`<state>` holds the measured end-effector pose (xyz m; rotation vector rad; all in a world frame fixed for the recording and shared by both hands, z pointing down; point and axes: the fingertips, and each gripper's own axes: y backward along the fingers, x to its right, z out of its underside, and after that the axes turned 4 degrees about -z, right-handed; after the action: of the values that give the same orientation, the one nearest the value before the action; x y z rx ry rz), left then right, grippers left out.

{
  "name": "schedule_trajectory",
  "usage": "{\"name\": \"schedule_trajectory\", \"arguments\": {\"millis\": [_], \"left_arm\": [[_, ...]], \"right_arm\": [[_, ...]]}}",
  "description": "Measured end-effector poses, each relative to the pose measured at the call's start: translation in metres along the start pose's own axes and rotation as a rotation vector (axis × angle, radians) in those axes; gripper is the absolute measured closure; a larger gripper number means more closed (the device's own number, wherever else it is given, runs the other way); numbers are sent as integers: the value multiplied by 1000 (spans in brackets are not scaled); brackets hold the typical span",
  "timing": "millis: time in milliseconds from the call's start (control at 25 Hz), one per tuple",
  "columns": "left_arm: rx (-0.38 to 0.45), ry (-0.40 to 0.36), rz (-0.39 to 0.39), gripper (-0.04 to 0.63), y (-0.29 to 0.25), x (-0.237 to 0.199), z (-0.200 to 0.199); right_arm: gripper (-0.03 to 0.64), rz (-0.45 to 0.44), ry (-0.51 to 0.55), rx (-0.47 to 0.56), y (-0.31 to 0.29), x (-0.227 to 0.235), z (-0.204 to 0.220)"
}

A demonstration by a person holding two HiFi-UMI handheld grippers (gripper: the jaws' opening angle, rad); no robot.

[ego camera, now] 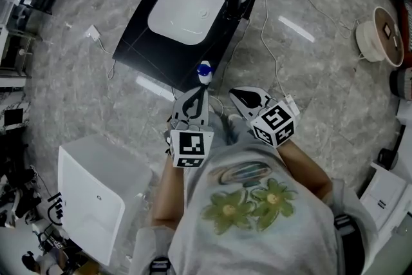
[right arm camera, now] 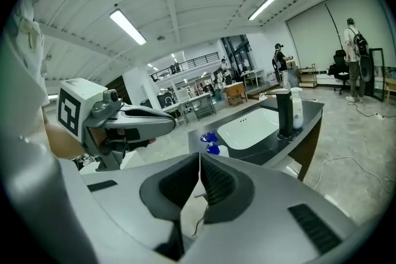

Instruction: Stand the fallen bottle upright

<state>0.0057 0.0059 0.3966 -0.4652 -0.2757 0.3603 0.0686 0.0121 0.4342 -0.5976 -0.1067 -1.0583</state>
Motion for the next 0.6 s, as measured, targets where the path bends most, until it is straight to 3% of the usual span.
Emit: {"name": "schedule_trajectory", "arguments": {"millis": [80,240,440,600], "left_arm": [[43,64,30,577,10,5,-7],[44,121,51,577,19,13,-3],[71,286,112,577,29,23,1],[68,293,107,577,36,26,4]], "right_arm": [[574,-8,10,13,3,-8,-6],[574,-23,27,27,8,-20,-14],[574,-39,38,22,11,-28,-9],[574,-56,40,5,11,-35,-3]]}}
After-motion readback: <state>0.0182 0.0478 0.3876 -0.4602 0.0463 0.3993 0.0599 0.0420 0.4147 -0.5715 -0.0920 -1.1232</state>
